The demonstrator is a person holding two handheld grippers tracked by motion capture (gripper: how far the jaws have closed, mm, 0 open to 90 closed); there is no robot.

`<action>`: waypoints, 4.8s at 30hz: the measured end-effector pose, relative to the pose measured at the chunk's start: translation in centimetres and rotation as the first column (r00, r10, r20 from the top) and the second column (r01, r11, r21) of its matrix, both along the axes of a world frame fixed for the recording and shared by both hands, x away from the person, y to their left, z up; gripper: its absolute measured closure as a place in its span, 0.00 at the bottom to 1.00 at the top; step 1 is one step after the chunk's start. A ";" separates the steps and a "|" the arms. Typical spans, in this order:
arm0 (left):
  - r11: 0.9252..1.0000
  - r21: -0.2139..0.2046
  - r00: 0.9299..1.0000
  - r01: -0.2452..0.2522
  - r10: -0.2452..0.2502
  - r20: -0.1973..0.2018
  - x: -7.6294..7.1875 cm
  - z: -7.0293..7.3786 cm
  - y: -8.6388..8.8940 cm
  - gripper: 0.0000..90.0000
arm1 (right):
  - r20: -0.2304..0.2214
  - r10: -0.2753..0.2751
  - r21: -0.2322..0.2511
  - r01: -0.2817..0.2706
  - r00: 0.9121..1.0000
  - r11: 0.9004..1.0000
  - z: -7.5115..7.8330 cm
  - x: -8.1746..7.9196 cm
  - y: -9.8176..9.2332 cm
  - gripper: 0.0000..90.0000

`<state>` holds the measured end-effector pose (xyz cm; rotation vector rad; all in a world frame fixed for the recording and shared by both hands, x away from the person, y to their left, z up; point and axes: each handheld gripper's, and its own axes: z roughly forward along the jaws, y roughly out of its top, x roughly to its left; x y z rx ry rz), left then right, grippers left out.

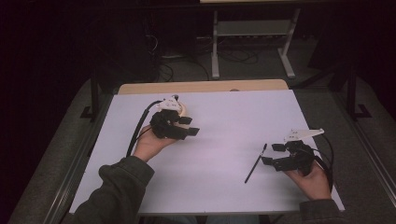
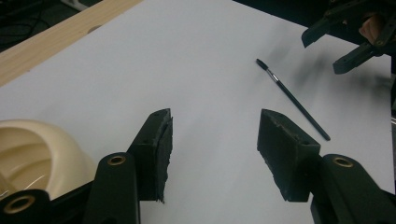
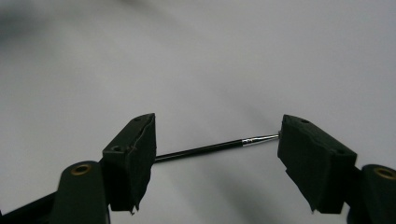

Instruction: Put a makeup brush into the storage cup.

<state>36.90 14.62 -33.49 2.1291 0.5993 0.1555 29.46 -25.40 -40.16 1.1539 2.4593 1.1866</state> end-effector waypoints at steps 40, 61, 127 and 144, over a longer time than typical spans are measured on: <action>0.991 0.008 0.989 0.131 -0.130 -0.063 -1.9 -1.9 -8.9 0.42 | -0.019 -0.054 -0.040 0.053 0.998 0.998 -0.6 0.2 -1.5 0.31; 0.987 0.095 0.986 0.128 -0.117 -0.120 -2.6 -5.3 -16.0 0.48 | -0.033 -0.107 -0.054 0.105 0.994 0.993 -1.0 0.6 -2.6 0.31; 0.898 0.429 0.985 0.093 -0.019 -0.174 -2.8 -9.1 -23.7 0.91 | -0.040 -0.117 -0.072 0.114 0.992 0.991 -1.5 0.8 -2.4 0.30; 0.909 0.404 0.983 0.105 -0.033 -0.182 -2.4 -8.7 -23.2 0.96 | -0.032 -0.120 -0.067 0.118 0.992 0.991 -1.4 0.7 -2.6 0.30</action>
